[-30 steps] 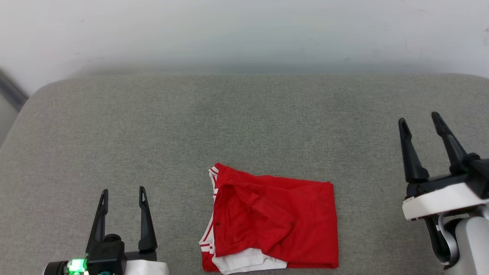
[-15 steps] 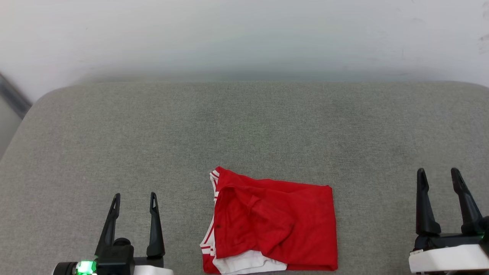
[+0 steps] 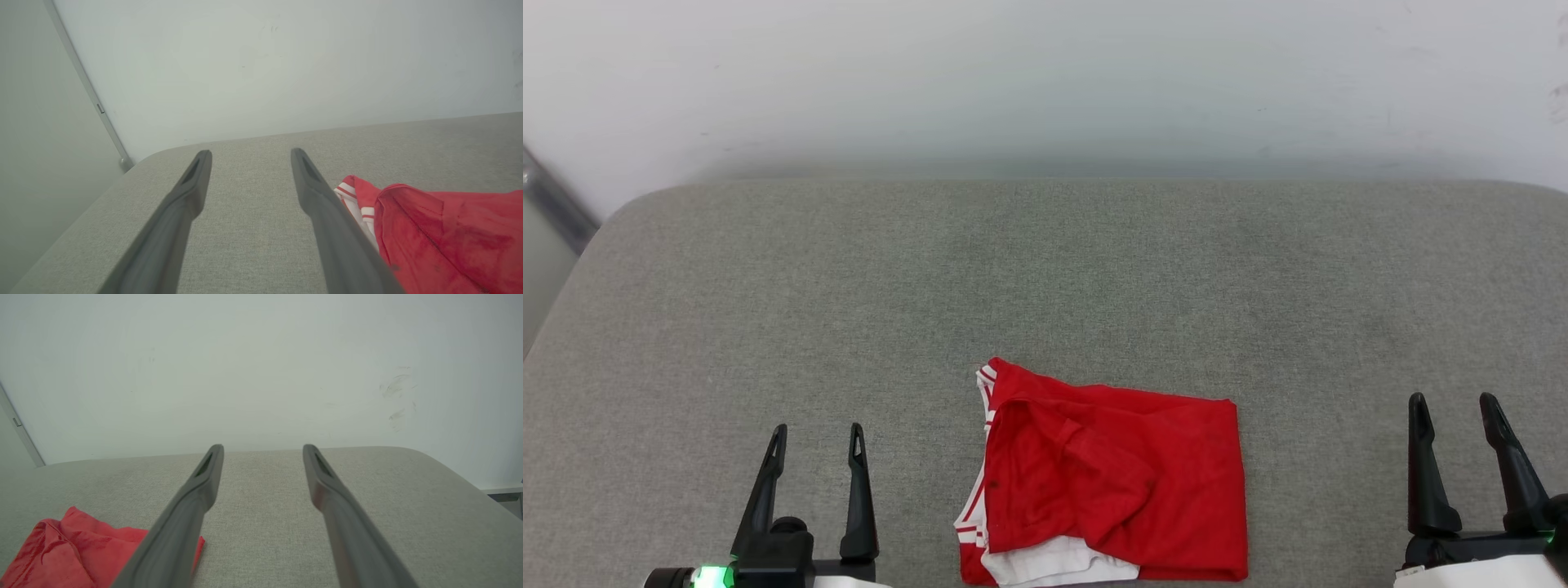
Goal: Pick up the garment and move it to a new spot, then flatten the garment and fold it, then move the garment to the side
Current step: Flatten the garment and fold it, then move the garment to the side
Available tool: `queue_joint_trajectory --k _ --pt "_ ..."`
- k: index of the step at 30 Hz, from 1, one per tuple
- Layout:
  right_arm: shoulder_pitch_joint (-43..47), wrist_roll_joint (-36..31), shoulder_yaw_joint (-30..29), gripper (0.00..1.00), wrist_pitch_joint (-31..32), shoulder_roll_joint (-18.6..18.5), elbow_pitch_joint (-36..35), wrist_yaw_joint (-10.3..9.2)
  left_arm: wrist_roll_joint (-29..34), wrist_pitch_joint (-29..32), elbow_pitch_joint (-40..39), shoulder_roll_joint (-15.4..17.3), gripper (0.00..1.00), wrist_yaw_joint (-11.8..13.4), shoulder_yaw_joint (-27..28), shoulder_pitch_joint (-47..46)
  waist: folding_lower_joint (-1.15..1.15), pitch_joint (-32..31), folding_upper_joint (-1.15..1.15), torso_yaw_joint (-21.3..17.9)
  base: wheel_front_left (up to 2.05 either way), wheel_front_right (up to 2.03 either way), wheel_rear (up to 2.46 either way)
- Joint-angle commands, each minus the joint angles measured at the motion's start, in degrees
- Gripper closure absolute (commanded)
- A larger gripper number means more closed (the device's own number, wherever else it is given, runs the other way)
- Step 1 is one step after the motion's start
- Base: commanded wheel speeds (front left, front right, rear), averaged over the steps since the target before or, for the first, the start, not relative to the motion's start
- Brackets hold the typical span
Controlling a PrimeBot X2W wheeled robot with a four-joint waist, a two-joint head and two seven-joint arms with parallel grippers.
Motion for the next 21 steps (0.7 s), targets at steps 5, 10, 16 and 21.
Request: queue_joint_trajectory --k 5,10,16,21 --pt "-1.56 -1.76 0.94 0.00 -0.09 0.24 -0.80 -0.02 -0.16 -0.13 0.31 0.04 0.00 -0.36 0.19 0.17 0.00 0.27 0.00 0.05 0.00 0.00 0.00" --pt "-7.28 -1.02 2.05 0.00 -0.08 -3.52 -2.29 -0.02 -0.19 -0.13 0.41 -0.17 0.00 -0.40 0.35 -0.59 0.00 0.87 0.00 0.01 0.00 0.00 0.00" --pt "-17.50 5.69 8.24 0.00 1.41 -13.23 -0.81 -0.02 -0.04 -0.13 0.40 -0.51 0.00 -0.42 0.23 -1.12 0.00 1.67 0.00 -0.15 0.00 0.00 0.00" --pt "-25.46 18.13 16.54 0.00 14.36 -21.50 1.51 -0.02 0.08 -0.13 0.42 -0.71 0.00 -0.47 0.08 -1.58 0.00 2.17 0.00 0.08 0.00 0.00 0.00"
